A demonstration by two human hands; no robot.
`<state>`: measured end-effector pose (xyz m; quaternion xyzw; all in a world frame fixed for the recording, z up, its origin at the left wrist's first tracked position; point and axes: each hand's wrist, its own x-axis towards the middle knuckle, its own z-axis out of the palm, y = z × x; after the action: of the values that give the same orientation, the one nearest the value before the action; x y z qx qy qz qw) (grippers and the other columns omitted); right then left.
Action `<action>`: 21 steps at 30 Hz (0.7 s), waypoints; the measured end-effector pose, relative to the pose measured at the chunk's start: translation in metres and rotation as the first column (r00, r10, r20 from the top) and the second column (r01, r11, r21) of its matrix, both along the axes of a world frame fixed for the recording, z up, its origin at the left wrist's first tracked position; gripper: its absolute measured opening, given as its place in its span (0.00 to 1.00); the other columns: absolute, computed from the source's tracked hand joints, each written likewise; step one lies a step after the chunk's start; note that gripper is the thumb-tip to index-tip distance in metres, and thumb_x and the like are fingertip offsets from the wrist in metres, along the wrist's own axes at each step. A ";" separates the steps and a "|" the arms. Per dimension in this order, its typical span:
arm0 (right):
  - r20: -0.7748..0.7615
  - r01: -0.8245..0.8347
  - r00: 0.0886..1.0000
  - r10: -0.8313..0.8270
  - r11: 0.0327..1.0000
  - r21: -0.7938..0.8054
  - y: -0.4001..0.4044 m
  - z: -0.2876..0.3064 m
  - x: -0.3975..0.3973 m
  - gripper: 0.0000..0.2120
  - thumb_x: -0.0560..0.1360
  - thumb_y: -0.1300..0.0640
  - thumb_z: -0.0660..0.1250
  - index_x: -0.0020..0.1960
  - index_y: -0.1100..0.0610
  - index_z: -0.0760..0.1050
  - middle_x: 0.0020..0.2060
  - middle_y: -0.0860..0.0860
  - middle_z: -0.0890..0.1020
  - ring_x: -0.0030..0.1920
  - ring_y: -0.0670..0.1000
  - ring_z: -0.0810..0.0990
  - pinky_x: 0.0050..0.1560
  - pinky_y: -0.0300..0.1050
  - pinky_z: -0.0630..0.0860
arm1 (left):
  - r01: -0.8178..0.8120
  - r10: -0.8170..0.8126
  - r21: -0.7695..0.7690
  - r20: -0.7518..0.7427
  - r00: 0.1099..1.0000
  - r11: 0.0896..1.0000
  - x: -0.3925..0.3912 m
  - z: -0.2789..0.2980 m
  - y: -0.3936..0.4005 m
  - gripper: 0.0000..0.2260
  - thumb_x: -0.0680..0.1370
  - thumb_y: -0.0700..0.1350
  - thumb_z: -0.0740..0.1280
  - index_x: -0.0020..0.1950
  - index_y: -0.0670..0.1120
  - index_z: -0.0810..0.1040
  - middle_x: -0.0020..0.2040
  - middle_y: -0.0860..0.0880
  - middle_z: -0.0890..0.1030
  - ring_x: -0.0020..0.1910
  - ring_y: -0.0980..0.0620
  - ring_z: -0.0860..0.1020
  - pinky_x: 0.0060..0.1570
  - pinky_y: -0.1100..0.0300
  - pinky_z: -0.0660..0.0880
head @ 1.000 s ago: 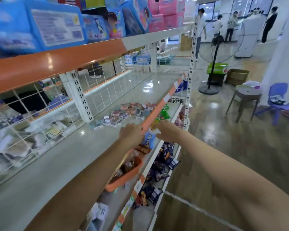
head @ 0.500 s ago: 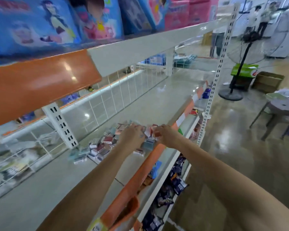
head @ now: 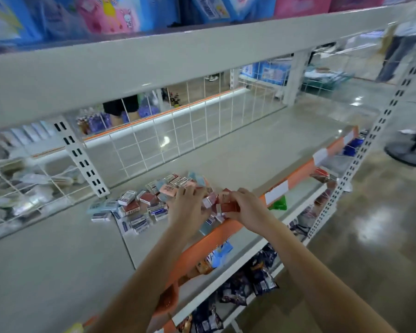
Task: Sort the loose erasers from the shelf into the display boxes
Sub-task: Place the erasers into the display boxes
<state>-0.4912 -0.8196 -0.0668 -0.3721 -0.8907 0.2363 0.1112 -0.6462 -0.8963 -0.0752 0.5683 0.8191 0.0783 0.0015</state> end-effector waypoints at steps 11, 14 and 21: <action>-0.422 -0.232 0.886 0.192 0.972 -0.046 0.004 0.002 0.008 0.15 0.71 0.62 0.72 0.57 0.57 0.77 0.51 0.47 0.72 0.49 0.46 0.76 0.53 0.33 0.74 | -0.301 0.017 0.316 0.663 0.748 0.900 0.023 0.009 -0.046 0.15 0.75 0.44 0.69 0.62 0.51 0.75 0.59 0.58 0.76 0.52 0.56 0.78 0.50 0.61 0.77; -0.486 -0.269 0.841 0.237 0.963 0.003 0.000 0.001 0.011 0.16 0.71 0.62 0.72 0.58 0.57 0.77 0.52 0.46 0.73 0.49 0.42 0.76 0.54 0.32 0.74 | -0.348 -0.027 0.340 0.748 0.663 0.874 0.030 0.007 -0.056 0.14 0.75 0.41 0.69 0.60 0.51 0.76 0.51 0.55 0.80 0.45 0.61 0.79 0.42 0.68 0.76; -0.522 -0.306 0.834 0.181 0.938 -0.163 -0.002 0.011 0.011 0.10 0.73 0.56 0.70 0.55 0.52 0.79 0.49 0.45 0.79 0.45 0.37 0.77 0.45 0.27 0.72 | -0.483 -0.112 0.329 0.899 0.424 0.811 0.038 0.014 -0.067 0.05 0.79 0.41 0.63 0.52 0.47 0.77 0.34 0.55 0.79 0.32 0.58 0.74 0.31 0.68 0.71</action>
<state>-0.4801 -0.8219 -0.0557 -0.1917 -0.8364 0.4425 0.2606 -0.6078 -0.9630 -0.0615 0.3154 0.6940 0.5927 0.2598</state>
